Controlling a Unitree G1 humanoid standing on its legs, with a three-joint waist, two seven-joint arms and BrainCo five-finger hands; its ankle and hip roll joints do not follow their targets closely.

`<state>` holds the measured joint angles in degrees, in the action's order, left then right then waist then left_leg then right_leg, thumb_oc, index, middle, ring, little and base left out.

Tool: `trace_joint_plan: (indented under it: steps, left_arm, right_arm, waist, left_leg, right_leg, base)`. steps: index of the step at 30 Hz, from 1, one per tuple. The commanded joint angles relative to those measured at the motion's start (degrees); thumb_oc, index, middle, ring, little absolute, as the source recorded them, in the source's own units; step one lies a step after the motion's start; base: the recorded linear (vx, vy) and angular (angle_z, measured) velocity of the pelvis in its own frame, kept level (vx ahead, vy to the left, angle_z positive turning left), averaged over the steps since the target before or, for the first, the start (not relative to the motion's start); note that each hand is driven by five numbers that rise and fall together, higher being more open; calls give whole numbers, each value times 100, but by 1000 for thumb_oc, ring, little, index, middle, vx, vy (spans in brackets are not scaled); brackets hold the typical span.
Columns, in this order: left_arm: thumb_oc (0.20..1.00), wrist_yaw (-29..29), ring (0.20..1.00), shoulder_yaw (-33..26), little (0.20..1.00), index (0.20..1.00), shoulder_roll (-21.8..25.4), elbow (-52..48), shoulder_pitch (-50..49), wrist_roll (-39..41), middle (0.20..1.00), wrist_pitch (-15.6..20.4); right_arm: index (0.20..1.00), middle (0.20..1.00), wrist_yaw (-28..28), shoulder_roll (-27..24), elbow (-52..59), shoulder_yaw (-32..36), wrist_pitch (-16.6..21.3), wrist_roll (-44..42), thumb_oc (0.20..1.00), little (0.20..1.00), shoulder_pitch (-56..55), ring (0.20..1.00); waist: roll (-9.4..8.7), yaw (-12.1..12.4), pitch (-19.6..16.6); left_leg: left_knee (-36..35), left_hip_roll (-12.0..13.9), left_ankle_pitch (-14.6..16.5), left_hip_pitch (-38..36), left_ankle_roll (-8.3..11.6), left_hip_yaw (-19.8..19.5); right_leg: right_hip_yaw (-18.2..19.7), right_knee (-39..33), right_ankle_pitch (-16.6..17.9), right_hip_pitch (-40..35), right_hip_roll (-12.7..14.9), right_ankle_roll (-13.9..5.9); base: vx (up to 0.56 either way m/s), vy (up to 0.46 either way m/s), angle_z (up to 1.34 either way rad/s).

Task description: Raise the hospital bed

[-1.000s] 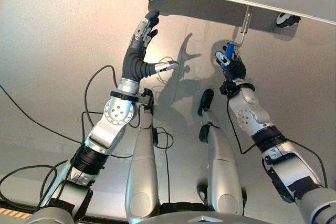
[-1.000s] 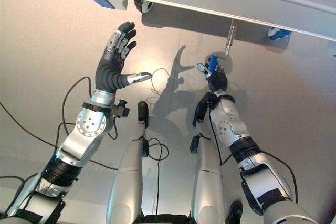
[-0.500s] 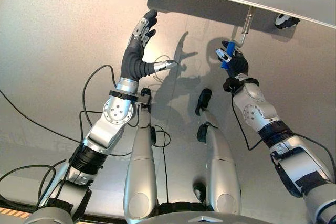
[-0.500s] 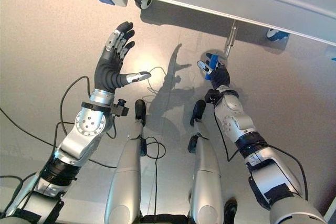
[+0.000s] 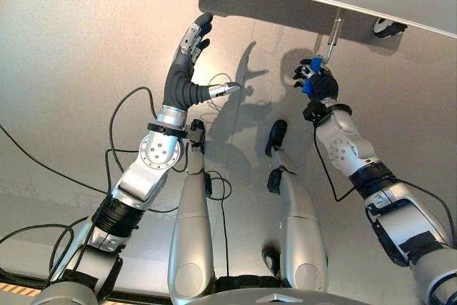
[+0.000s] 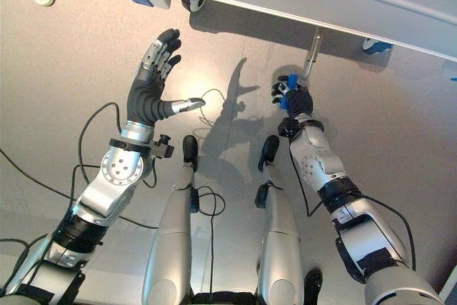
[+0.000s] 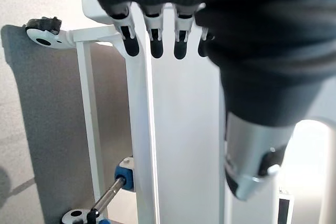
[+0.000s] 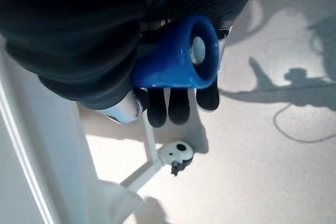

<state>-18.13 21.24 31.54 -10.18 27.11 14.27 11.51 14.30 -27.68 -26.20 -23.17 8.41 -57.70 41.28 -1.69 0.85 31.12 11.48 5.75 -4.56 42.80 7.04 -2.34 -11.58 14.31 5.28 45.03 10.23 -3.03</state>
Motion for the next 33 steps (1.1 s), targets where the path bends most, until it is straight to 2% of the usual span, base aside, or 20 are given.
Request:
trace_joint_plan:
  steps: [1, 10, 16, 25, 33]
  left_arm:
    - [1000, -40, 1000, -73, 1000, 1000, 223, -862, -80, -270, 1000, 171]
    - [1000, 36, 1000, -145, 1000, 1000, 411, -926, -132, -153, 1000, 210]
    - [1000, 116, 1000, -223, 1000, 1000, 556, -1025, -283, -169, 1000, 218]
    - [1000, 225, 1000, -188, 1000, 1000, 656, -1147, -415, -57, 1000, 277]
    - [1000, 272, 1000, -160, 1000, 1000, 684, -1237, -541, 6, 1000, 294]
  right_arm:
    - [200, 200, -232, -100, 951, 180, 614, 41, 200, 200, 623, 200]
    - [200, 200, -310, -579, 1670, 536, 847, -157, 200, 200, 338, 200]
    - [200, 200, -333, -1071, 2205, 1130, 1121, -231, 200, 200, -51, 200]
    - [200, 200, -188, -1571, 1867, 1728, 1339, -303, 200, 200, -219, 200]
    - [200, 200, 39, -1738, 1565, 2158, 1473, -227, 200, 200, -349, 200]
  waist:
    - [-207, 138, -133]
    - [-207, 61, -133]
    - [-182, -62, -133]
    - [-140, -195, -133]
    - [-75, -282, -133]
  left_leg:
    - [-121, -256, -35, -46, -311, 130]
    - [-95, -238, -41, -39, -290, 178]
    - [-145, -192, -66, -115, -257, 247]
    - [-265, -75, -100, -283, -207, 351]
    - [-358, -5, -130, -409, -173, 436]
  right_leg:
    - [31, 320, -421, -310, 196, -429]
    - [134, 460, -474, -208, 158, -426]
    - [247, 519, -510, -165, 90, -430]
    - [379, 685, -596, -62, -20, -409]
    - [498, 875, -703, 41, -113, -382]
  base:
    - [0, 0, 0]
    - [0, -5, -2]
    - [-5, -14, -7]
    - [-2, -25, -6]
    - [1, -26, -3]
